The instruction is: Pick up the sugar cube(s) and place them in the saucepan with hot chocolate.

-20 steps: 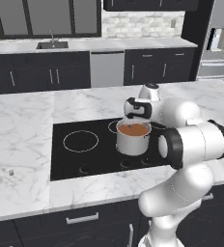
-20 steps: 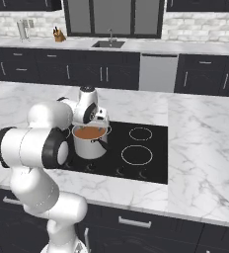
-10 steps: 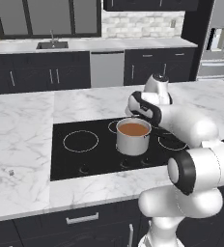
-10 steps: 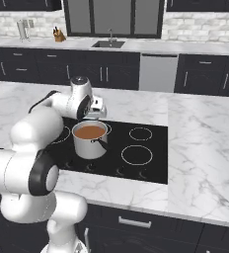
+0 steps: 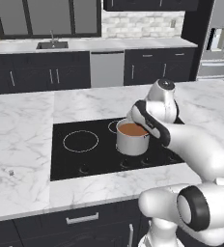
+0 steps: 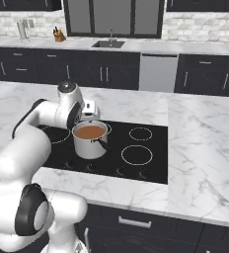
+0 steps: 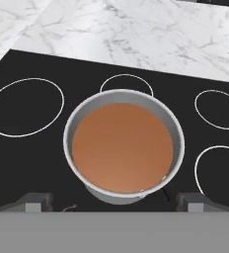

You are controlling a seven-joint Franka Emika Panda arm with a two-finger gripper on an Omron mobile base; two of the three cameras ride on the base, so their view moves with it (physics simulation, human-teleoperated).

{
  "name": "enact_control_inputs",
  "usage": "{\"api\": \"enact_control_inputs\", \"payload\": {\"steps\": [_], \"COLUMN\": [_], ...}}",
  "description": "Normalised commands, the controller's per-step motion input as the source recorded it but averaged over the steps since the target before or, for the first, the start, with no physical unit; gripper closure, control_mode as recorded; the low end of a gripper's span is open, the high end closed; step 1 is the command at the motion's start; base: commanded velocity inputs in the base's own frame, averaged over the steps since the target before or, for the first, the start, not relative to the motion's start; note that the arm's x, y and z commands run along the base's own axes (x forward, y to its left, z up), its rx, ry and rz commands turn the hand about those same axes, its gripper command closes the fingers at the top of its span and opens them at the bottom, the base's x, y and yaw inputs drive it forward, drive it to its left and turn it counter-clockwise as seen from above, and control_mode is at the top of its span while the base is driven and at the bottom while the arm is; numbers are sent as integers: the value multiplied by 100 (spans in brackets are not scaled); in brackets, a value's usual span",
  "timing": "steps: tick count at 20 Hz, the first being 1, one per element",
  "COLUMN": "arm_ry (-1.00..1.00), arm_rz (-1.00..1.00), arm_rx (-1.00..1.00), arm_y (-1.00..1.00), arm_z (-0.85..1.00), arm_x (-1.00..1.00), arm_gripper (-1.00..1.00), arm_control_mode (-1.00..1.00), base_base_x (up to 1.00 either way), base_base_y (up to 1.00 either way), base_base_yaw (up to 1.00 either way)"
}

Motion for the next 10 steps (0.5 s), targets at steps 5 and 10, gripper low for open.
{"api": "enact_control_inputs", "payload": {"steps": [5,10], "arm_ry": [-7,-8], "arm_rz": [9,8], "arm_rx": [0,0], "arm_y": [35,36], "arm_z": [21,19], "arm_x": [-65,-57], "arm_gripper": [-100,-100], "arm_control_mode": [-100,-100], "base_base_x": [0,0], "base_base_y": [0,0], "base_base_yaw": [0,0]}}
